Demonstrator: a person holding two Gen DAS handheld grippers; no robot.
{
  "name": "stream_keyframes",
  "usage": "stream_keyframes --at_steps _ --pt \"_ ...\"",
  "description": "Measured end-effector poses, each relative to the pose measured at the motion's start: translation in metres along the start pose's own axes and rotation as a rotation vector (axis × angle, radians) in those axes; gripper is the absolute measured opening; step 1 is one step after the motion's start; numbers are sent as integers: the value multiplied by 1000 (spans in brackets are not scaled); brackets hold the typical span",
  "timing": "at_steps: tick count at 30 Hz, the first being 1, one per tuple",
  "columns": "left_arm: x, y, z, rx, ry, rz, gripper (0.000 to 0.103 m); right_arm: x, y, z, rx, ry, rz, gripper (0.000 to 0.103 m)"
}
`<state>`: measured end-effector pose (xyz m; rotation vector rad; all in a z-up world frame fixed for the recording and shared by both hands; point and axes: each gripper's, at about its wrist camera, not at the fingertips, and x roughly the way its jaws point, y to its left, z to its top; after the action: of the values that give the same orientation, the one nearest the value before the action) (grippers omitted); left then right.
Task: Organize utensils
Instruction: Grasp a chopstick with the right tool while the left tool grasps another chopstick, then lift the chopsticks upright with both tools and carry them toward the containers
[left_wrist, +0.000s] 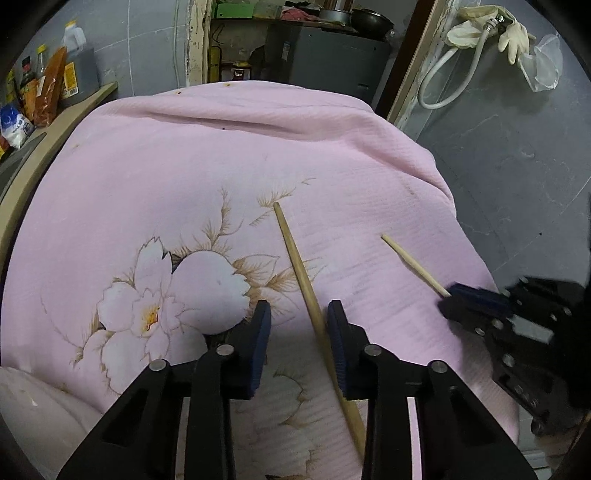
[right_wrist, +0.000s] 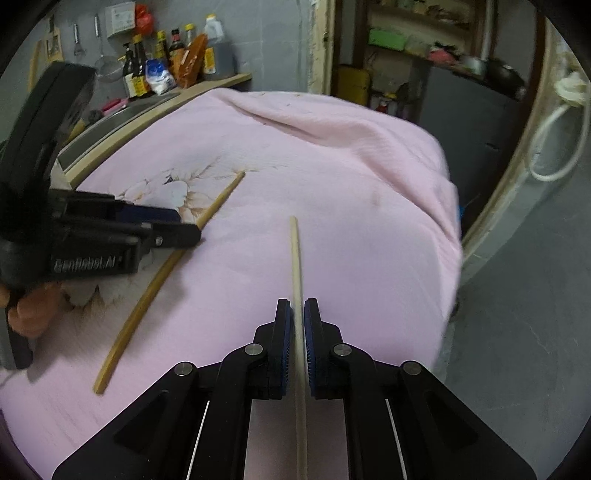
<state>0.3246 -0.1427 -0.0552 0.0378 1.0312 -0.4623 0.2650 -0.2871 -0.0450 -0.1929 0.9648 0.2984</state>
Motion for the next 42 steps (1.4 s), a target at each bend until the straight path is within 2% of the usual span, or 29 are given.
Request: stream_keyframes --at_steps 5,9,11,15,19,22,26,30,35,42 --pt "6 1 7 -9 28 -20 25 23 -9 22 27 62 84 7" --pt "10 -6 11 38 51 5 24 29 -6 29 23 94 81 7" --pt "11 -10 12 41 68 -11 10 29 -2 31 15 101 64 6" --pt "11 -14 9 16 76 -26 6 26 -7 30 85 89 88 3" --pt "-3 -11 -2 -9 57 -33 4 11 -9 21 145 18 134 3" --pt "-23 -16 -13 0 -1 -18 4 -11 -3 12 170 -85 167 3" --pt "-60 -22 -31 8 -127 7 4 -46 13 -3 165 -258 165 3" --pt "-103 -27 -51 22 -315 65 4 -76 36 -14 117 -426 108 3" --pt "-153 -18 -65 -23 -524 103 4 -111 67 -22 80 -653 81 3" --pt "-210 -8 -86 -51 -801 171 4 -149 109 -17 19 -884 29 3"
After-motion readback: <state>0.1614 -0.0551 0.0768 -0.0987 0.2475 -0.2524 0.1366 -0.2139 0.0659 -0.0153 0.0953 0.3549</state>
